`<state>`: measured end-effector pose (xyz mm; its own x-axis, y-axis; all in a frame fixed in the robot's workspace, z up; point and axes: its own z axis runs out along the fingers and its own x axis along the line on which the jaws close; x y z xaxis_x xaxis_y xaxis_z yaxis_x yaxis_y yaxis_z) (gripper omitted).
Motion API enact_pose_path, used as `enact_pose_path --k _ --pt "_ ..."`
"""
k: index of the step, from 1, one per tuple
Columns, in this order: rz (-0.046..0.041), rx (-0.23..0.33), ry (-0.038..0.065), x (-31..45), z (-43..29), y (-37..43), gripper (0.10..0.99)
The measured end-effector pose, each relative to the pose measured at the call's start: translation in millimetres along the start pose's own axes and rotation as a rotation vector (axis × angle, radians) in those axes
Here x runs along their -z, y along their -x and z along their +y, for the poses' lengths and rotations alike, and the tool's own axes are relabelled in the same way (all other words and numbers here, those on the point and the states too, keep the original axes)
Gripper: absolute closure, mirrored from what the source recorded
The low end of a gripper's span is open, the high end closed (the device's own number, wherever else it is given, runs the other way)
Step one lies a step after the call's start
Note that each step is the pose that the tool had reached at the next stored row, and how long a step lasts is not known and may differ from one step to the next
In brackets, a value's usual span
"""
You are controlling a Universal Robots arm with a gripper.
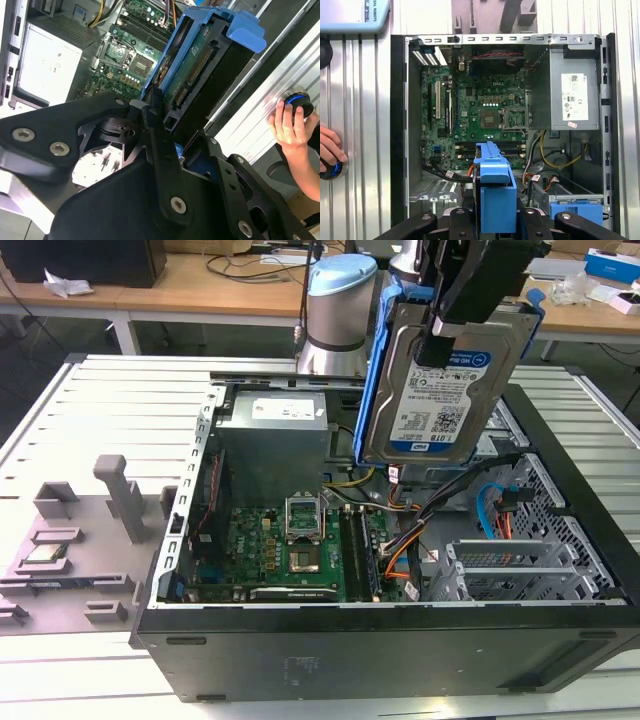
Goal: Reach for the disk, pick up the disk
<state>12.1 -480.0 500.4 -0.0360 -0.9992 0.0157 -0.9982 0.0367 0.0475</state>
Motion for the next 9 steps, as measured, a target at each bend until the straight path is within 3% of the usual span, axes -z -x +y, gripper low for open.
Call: enact_pose_path --k 9 --pt "0.0 0.0 0.0 -0.4 -0.5 -11.5 0.722"
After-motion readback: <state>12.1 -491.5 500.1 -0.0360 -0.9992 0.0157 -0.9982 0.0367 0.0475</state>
